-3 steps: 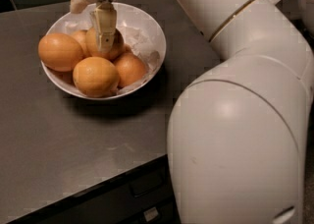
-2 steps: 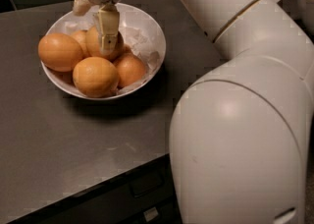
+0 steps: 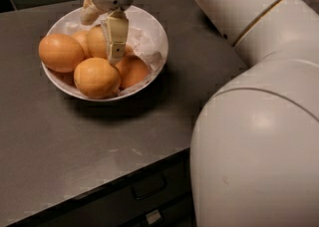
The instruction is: Pick orange from white bowl
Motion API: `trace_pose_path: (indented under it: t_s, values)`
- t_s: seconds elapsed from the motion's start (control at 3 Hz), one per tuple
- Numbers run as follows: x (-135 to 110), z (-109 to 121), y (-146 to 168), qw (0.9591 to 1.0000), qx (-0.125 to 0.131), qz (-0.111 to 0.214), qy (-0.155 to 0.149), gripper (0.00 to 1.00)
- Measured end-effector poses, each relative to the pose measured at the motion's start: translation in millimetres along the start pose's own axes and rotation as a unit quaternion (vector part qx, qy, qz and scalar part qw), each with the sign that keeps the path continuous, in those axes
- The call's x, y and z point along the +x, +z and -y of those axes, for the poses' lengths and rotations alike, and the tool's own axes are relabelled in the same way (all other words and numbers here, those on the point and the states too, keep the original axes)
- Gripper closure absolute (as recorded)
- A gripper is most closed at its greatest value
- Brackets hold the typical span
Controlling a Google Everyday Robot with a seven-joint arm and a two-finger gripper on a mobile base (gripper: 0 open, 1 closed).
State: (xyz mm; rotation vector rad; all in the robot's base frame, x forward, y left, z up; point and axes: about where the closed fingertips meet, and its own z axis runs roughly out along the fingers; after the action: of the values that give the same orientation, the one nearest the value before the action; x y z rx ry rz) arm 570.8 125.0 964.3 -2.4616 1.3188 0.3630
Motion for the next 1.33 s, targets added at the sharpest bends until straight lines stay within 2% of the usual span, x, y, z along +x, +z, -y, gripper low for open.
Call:
trace_pose_path:
  t_s: [0.67,1.33]
  values:
    - [1.9,-3.9,5.3,0.9999,-0.01,0.004,0.0,0.27]
    - [1.9,-3.9,5.3,0.9999,-0.01,0.004,0.0,0.27]
